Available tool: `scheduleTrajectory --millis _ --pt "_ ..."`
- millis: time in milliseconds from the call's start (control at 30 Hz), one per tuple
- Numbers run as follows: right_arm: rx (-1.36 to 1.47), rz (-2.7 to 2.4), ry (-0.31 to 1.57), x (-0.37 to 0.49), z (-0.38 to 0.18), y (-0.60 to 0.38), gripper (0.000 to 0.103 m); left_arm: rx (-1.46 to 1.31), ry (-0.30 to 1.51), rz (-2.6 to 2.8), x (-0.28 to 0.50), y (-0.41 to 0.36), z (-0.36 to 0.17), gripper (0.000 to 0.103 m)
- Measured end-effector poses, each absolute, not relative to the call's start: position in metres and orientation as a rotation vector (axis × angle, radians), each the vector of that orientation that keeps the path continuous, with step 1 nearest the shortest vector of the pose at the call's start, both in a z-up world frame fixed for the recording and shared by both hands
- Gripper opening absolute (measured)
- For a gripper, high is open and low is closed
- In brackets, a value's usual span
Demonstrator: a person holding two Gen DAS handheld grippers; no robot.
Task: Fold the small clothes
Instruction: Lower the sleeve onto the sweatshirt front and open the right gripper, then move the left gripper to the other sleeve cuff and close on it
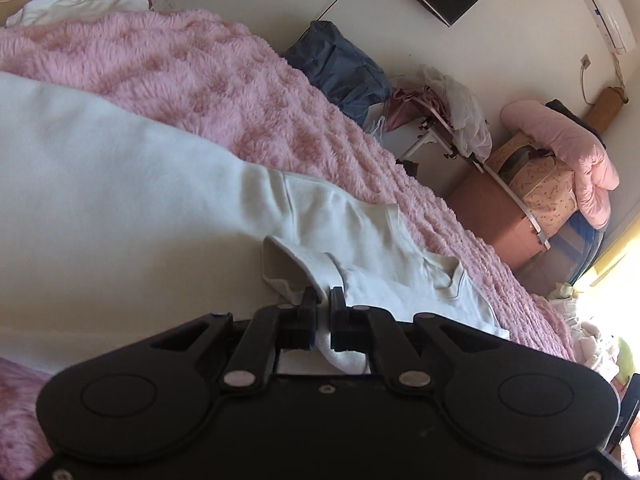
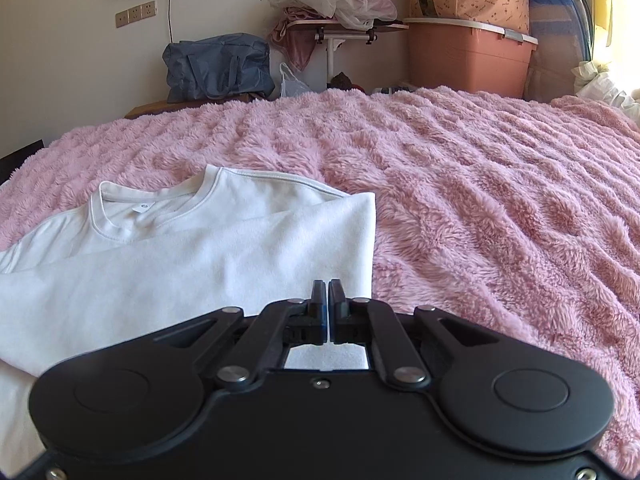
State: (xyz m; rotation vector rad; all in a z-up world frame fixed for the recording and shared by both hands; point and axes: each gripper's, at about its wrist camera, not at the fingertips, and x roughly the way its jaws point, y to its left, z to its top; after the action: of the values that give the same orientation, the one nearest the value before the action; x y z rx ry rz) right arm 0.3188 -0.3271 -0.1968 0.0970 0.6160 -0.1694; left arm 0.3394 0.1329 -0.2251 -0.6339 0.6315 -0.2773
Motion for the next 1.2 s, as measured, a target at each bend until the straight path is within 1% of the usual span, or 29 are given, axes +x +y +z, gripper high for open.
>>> scheduleTrajectory --millis 33,67,133,167,200,333,367,467,600,633,733,833,900,1000,1200 --pt "0.095 -0.164 0.634 0.322 -0.201 -0.327 0.003 -0.623 0.645 -0.265 0.340 0.133 -0.228 0.004" --pt "0.092 -0.160 0.653 0.324 -0.206 -0.327 0.003 -0.614 0.654 -0.258 0.340 0.132 -0.231 0.006" --pt "0.064 -0.172 0.696 0.327 -0.217 -0.326 0.003 -0.611 0.660 -0.232 0.339 0.135 -0.230 0.016" --pt "0.050 -0.180 0.707 0.327 -0.223 -0.326 0.003 -0.599 0.653 -0.204 0.336 0.138 -0.227 0.032" --pt "0.043 -0.185 0.712 0.326 -0.226 -0.326 0.004 -0.590 0.634 -0.178 0.331 0.141 -0.221 0.040" --pt "0.055 -0.194 0.704 0.320 -0.230 -0.328 0.005 -0.587 0.539 -0.184 0.317 0.150 -0.195 0.043" --pt "0.066 -0.196 0.691 0.317 -0.226 -0.328 0.008 -0.572 0.520 -0.205 0.316 0.147 -0.188 0.045" --pt "0.094 -0.147 0.645 0.306 -0.214 -0.321 0.008 -0.544 0.509 -0.287 0.321 0.128 -0.177 0.047" --pt "0.069 -0.085 0.633 0.294 -0.210 -0.306 0.013 -0.499 0.573 -0.320 0.342 0.101 -0.190 0.048" --pt "0.052 -0.083 0.642 0.292 -0.212 -0.303 0.016 -0.495 0.606 -0.312 0.349 0.096 -0.197 0.048" --pt "0.036 -0.089 0.683 0.291 -0.224 -0.303 0.016 -0.463 0.675 -0.258 0.363 0.090 -0.222 0.048" --pt "0.062 -0.098 0.705 0.291 -0.235 -0.310 0.016 -0.472 0.690 -0.270 0.367 0.094 -0.235 0.049" --pt "0.084 -0.101 0.711 0.292 -0.236 -0.312 0.016 -0.472 0.693 -0.280 0.366 0.097 -0.231 0.049" --pt "0.073 -0.129 0.719 0.294 -0.230 -0.306 0.016 -0.499 0.672 -0.287 0.356 0.109 -0.214 0.049" --pt "0.123 -0.057 0.658 0.289 -0.196 -0.271 0.017 -0.515 0.569 -0.196 0.293 0.168 -0.172 0.051"
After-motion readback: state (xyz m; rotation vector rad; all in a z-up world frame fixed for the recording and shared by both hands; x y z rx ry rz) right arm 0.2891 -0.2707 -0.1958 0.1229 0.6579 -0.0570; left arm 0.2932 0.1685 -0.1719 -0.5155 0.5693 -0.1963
